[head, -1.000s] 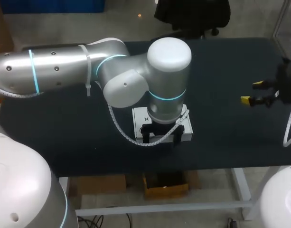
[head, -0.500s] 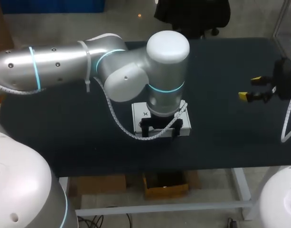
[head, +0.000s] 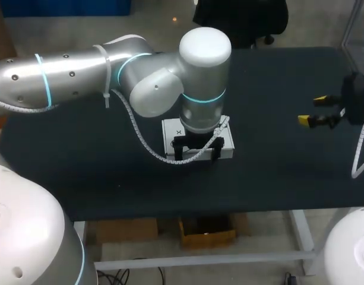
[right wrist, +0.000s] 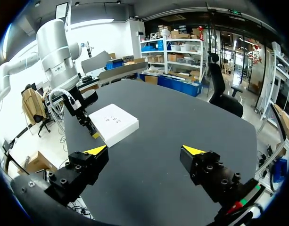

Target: Assemble the packaging by folding the flat box into shape, placing the metal phone stand inside, and closing the box properly

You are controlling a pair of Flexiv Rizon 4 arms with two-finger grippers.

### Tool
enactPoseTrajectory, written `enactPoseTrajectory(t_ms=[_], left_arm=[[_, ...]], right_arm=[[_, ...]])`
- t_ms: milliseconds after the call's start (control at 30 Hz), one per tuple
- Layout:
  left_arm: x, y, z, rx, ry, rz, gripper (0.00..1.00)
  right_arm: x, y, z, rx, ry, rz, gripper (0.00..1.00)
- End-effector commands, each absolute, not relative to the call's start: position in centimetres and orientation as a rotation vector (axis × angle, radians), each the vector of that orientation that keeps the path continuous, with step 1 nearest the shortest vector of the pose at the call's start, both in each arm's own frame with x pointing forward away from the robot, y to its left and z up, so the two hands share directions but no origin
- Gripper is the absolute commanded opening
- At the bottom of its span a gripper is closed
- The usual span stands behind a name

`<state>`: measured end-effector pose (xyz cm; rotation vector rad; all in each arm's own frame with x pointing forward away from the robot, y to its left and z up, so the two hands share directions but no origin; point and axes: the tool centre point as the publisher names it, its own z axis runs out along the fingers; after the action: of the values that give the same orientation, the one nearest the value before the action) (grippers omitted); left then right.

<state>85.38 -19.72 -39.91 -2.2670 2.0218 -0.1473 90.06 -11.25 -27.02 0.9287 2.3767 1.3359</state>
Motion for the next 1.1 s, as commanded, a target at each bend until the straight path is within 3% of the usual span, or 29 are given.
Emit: enactPoseTrajectory(t_ms=[33,1100], left_arm=[[87.3,-19.7,-40.1,-2.275,2.032,-0.130,1.00],[99.0,-16.7,-40.1,-2.284,2.041,-0.109,1.00]], right_arm=[[89.9,-11.4,-27.0,0.924,2.375,1.344,1.00],[89.9,-11.4,-27.0,0.924,2.375,1.344,1.00]])
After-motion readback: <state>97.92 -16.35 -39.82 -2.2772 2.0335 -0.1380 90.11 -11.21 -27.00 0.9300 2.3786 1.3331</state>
